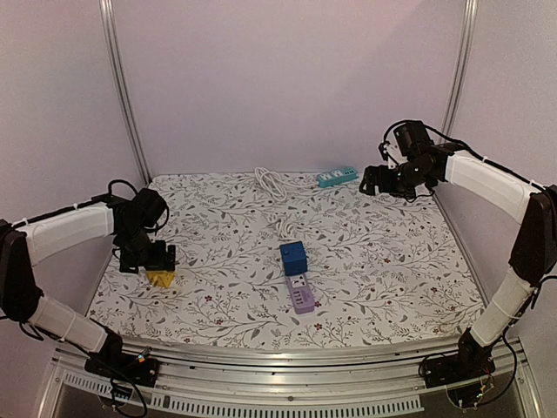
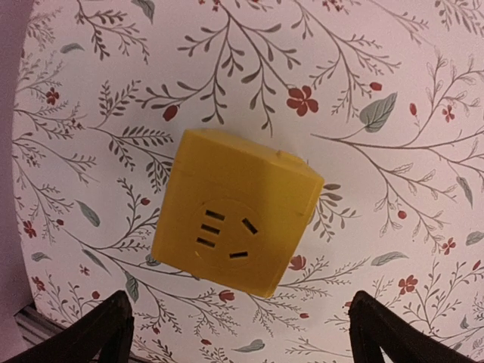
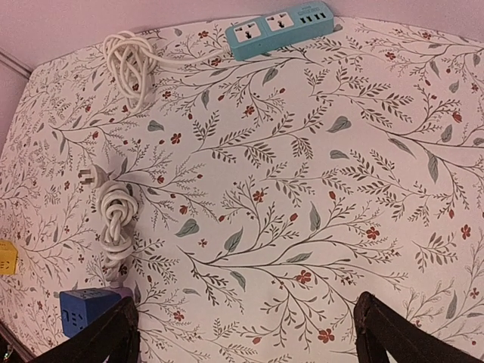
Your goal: Insert the plug
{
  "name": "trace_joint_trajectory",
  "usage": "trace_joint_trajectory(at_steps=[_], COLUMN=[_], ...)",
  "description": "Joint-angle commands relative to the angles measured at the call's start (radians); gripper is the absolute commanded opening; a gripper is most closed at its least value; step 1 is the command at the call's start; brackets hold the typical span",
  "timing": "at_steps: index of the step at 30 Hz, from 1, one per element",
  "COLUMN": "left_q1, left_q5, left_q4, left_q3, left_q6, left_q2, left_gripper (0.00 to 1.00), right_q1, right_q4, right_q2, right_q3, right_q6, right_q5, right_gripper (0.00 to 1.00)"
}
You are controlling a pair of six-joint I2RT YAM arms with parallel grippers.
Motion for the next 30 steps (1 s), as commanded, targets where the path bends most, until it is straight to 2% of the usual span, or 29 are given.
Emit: trace_joint_trajectory(at_steps=[1, 20, 30], left_q1=[0.029, 0.075, 0.087], left_q5=[0.027, 0.055, 0.126], left_q4=[0.030, 0.016, -0.002], left_q3=[0.038, 0.082, 0.115], left_q6=[0.054, 0.108, 0.169], left_q2=[0.048, 0.161, 0.219], left_gripper=[0.99, 0.96, 0.87], right_q1=[-0.005, -0.004, -0.005], right_q4=[-0.034, -0.043, -0.049], right_q2=[-0.035, -0.047, -0.053], right_q3=[0.015, 0.008, 0.001], right_q6=[0.035, 0.123, 0.156], right_q5=[0.026, 0.022, 0.021], right_gripper=[0.97, 0.97, 0.97])
